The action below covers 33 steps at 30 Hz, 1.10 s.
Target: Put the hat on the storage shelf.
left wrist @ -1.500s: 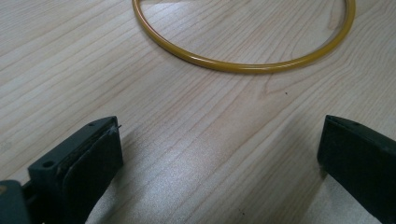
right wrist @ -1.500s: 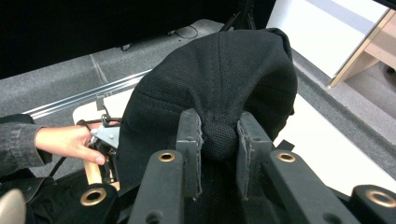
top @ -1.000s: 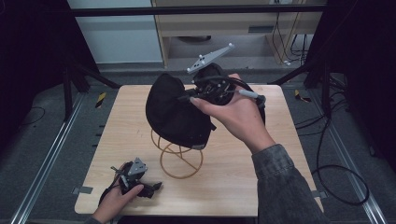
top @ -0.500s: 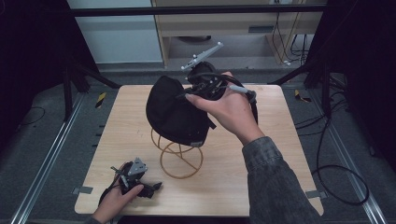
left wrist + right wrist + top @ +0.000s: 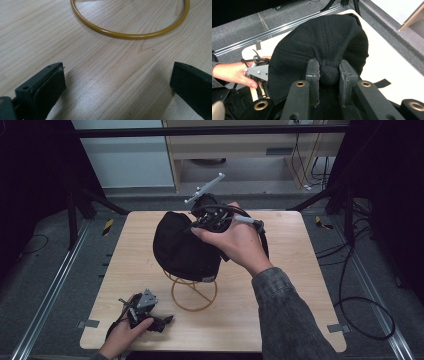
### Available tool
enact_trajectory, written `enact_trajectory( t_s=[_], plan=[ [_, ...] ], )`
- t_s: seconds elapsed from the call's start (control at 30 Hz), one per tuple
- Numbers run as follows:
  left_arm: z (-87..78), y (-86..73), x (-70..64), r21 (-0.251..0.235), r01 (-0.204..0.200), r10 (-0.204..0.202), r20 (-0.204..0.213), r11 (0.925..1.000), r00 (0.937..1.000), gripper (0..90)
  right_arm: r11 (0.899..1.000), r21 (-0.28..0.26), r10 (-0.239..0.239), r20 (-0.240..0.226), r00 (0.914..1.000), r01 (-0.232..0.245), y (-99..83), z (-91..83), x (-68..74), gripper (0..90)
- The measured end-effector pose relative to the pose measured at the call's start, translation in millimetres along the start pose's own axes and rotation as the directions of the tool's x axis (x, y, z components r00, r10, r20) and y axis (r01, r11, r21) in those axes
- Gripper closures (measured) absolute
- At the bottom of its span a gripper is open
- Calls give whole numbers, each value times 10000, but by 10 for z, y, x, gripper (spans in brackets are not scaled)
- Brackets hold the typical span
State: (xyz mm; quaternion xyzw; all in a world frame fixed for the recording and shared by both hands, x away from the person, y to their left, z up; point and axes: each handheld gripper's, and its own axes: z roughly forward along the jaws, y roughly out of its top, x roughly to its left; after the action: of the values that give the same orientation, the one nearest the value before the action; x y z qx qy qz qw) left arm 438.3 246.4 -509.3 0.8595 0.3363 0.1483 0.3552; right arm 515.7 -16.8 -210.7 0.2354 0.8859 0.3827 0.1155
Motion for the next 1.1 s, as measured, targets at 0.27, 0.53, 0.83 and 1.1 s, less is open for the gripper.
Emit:
enact_trajectory(
  t_s=[0.27, 0.53, 0.83, 1.1],
  plan=[
    [0, 0, 0, 1, -2, 2, 4, 10000, 10000, 0, 9991, 382, -183, -44, 9998, 185, -7, 120, 50, 728],
    [0, 0, 0, 1, -3, 3, 3, 10000, 10000, 0, 9984, 506, -226, -156, 9996, 234, -25, 206, 75, 721],
    [0, 0, 0, 1, -3, 3, 3, 10000, 10000, 0, 9981, 573, -231, -211, 9995, 243, -43, 252, 84, 719],
    [-1, 0, 0, 3, -4, 4, 3, 10000, 10000, 0, 9981, 578, -192, -292, 9994, 208, -38, 252, 100, 676]
  ],
)
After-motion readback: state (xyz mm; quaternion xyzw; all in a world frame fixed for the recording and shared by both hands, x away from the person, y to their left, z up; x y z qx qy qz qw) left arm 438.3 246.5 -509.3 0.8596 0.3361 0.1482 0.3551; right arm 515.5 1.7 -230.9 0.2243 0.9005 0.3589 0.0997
